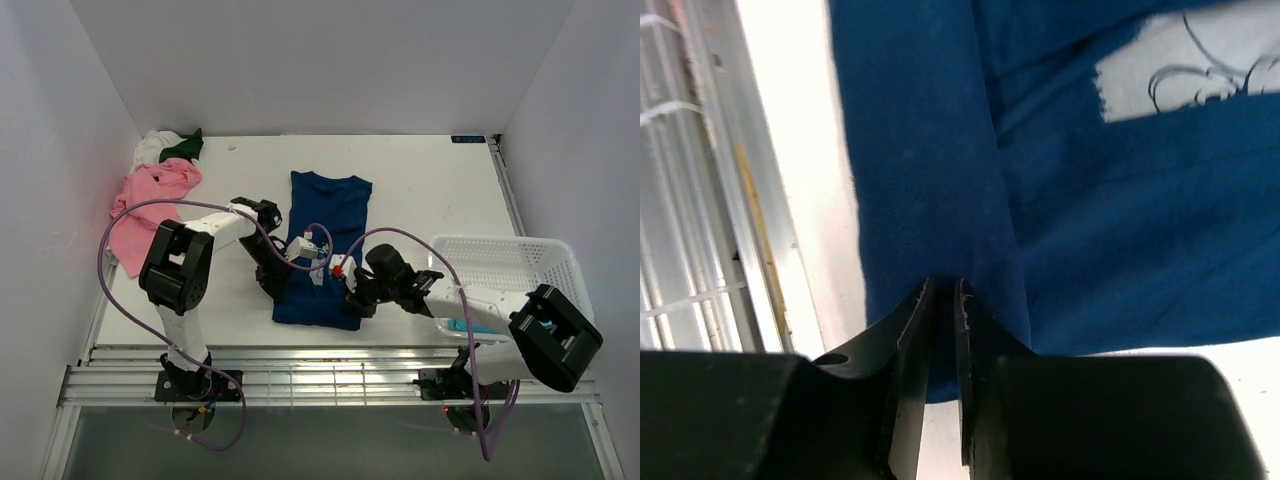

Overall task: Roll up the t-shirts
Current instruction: Roll the T-shirt to the center of the board.

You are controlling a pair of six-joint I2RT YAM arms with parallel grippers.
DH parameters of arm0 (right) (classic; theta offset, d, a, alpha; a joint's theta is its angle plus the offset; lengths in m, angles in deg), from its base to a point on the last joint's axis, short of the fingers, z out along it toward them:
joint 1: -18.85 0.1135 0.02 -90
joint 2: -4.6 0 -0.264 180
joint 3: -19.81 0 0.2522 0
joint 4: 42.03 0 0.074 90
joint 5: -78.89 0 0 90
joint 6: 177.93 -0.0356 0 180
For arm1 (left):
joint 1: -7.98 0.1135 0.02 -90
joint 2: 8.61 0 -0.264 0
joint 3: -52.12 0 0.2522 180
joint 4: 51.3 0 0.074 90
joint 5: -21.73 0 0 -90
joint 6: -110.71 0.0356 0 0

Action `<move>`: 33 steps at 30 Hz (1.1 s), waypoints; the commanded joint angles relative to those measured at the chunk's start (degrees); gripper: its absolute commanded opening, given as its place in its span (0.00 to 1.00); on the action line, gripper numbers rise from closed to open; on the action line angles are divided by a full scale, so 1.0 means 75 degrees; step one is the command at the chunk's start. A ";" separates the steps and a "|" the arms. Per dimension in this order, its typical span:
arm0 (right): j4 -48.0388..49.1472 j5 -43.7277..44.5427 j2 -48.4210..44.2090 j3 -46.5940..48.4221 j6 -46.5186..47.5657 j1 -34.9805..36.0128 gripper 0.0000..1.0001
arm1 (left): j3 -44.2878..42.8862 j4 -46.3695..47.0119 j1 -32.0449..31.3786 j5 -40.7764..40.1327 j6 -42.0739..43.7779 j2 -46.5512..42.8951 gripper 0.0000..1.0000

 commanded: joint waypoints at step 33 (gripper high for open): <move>-0.0361 0.0755 0.1051 0.0877 -0.0307 -0.0129 0.18 | 0.5307 0.5479 -0.2473 -0.2705 0.0568 -0.6227 0.64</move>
